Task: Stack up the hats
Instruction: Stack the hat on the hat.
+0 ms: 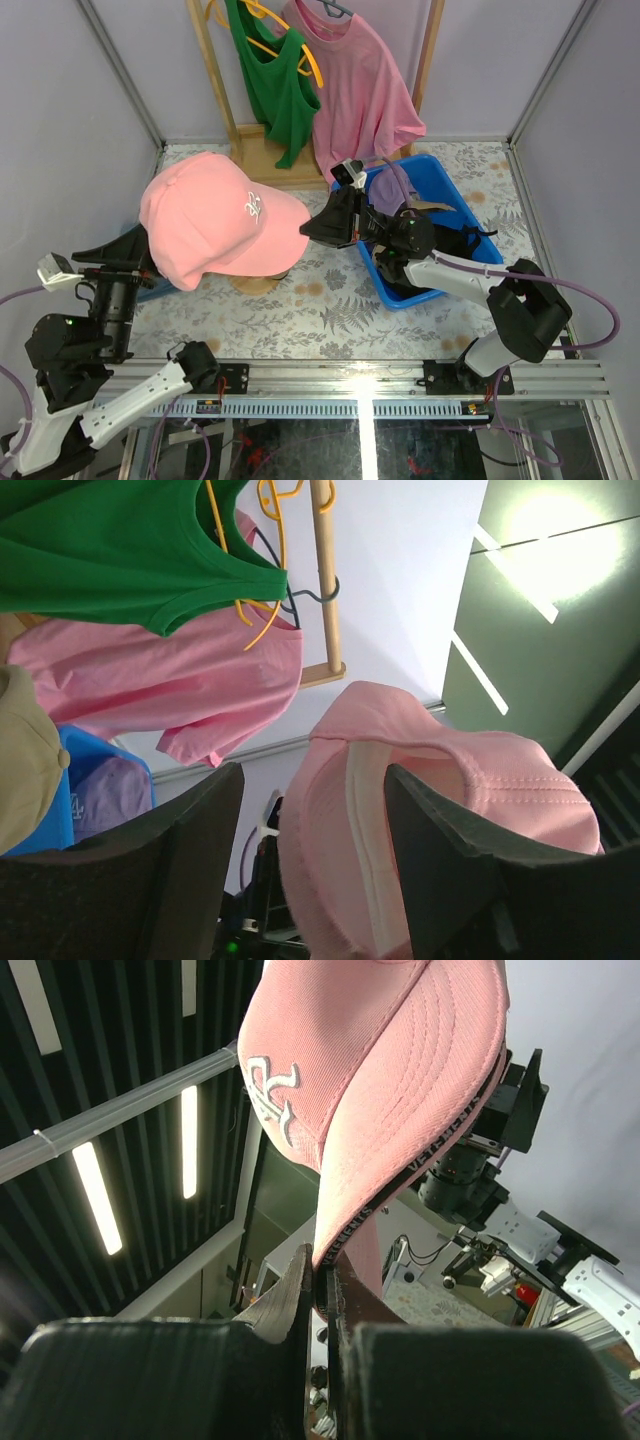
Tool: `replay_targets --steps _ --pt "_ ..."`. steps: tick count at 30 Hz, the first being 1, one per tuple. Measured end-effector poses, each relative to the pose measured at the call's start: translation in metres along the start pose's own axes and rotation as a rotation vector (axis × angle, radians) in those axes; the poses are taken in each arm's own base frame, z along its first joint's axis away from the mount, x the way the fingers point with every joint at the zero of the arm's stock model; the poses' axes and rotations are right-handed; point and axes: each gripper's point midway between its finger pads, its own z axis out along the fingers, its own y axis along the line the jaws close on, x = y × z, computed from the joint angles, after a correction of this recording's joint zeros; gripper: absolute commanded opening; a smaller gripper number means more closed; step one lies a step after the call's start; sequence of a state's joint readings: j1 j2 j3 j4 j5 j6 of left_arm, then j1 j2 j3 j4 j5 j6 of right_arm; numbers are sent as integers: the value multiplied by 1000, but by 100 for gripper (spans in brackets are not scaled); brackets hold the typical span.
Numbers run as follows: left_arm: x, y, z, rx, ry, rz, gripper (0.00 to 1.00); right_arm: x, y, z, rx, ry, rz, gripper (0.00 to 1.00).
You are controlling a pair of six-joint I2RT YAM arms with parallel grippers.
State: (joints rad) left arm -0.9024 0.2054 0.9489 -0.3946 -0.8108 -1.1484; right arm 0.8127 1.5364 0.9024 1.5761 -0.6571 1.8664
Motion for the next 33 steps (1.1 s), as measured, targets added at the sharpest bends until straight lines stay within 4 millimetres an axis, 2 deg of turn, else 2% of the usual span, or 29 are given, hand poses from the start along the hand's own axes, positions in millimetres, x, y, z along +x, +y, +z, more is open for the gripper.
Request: replay_targets --steps 5,12,14,18,19,23,28,33 --pt "-4 5 -8 17 13 -49 41 0 4 2 -9 3 -6 0" --pt "0 9 -10 23 33 -52 32 1 5 3 -13 6 -7 0" --pt "2 8 -9 31 40 -50 25 1 5 3 -13 6 -7 0" --pt "6 5 -9 55 54 -34 3 1 4 3 -13 6 -8 0" --pt "7 4 -9 61 59 -30 1 1 4 3 -13 6 -9 0" --pt "6 3 -9 70 57 -5 0 0 -1 3 -5 4 -6 0" --pt "4 5 -8 65 41 35 0 -8 -25 -1 35 -13 18 0" --pt "-2 13 -5 28 4 97 0 -32 -53 -14 95 -64 26 0"
